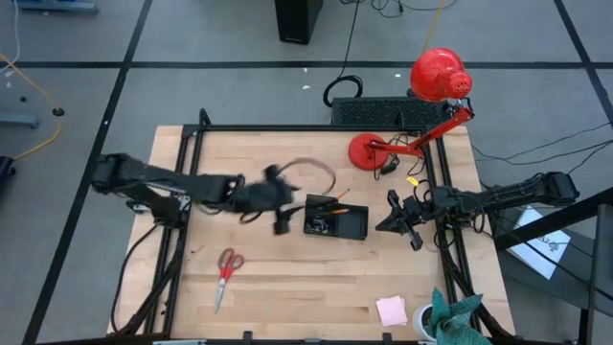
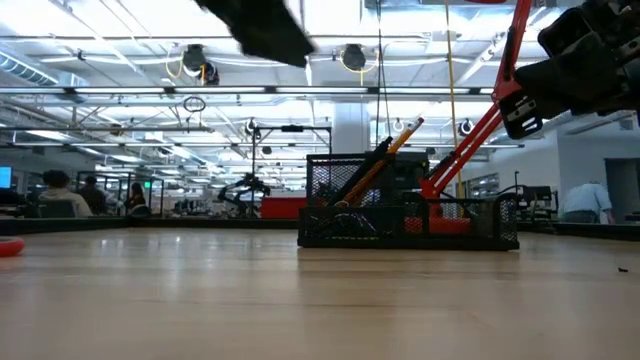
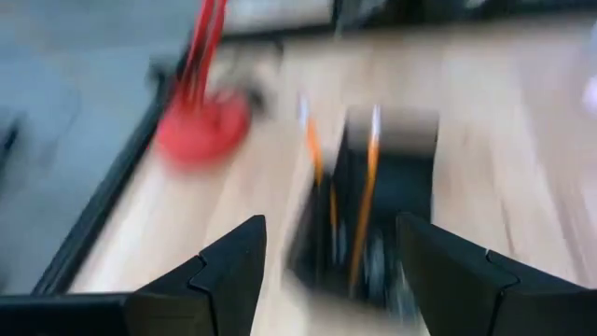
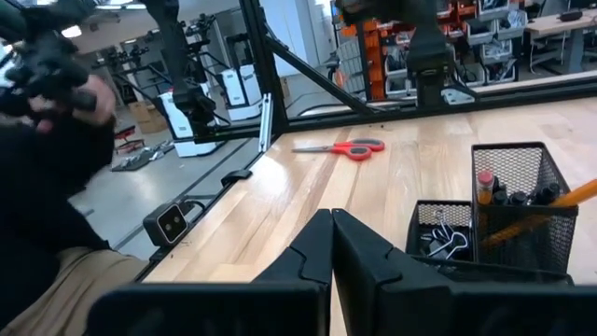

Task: Pick and place office supplies into organizer
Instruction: Put the red scissors into the desk organizer

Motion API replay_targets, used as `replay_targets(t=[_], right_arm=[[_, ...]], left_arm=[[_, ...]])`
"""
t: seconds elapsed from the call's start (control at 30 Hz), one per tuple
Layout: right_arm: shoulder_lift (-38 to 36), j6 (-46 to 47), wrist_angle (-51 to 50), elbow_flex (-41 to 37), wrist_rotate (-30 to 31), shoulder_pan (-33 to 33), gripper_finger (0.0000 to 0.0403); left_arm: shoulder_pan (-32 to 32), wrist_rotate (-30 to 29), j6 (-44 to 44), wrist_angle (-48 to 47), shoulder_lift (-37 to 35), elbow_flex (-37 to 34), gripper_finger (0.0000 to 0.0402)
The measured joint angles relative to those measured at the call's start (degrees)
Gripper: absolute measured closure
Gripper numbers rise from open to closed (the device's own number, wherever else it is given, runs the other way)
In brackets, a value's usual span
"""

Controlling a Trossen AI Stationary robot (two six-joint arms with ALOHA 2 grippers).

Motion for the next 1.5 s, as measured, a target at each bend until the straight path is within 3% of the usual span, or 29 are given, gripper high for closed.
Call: replay_targets(t=[0.1,0.23,0.57,0.67,0.93,1.23,1.5], right_arm=[[0.01,0.00,-0.03,-0.02,0.00,0.00,0.0403],[0.20,0.00,-0.08,-0.02,-0.02,0.00,0.0403],[0.42,-0.31,2.87,-0.02,0.00,0.00,0.0403],[0.44,-0.94,3.54,-0.02,0.02,0.00,0.0403],[0.49,-0.26,3.98,-0.02,0.02,0.00,0.0403],[0.48,-0.50,5.38,-0.02,0.02,0.00,0.0403],[0.49,-1.05,5.60,-0.02,0.02,0.00,0.0403]], left_arm=[[-6.75,-5.37,-17.80,-23.77,-1.18,6.22,0.0156],[-14.21,-3.29,-43.89,-39.44,-0.35,8.12,0.0156],[-26.74,9.30,-73.17,-39.45,6.77,-0.42,0.0156],[-29.15,9.79,-81.32,-39.18,8.49,-1.79,0.0156],[-30.62,10.03,-93.95,-39.28,12.50,-2.15,0.0156],[-32.83,23.24,-101.84,-37.58,14.64,-2.15,0.0156],[-36.44,24.10,-110.27,-38.12,15.64,-2.15,0.0156]])
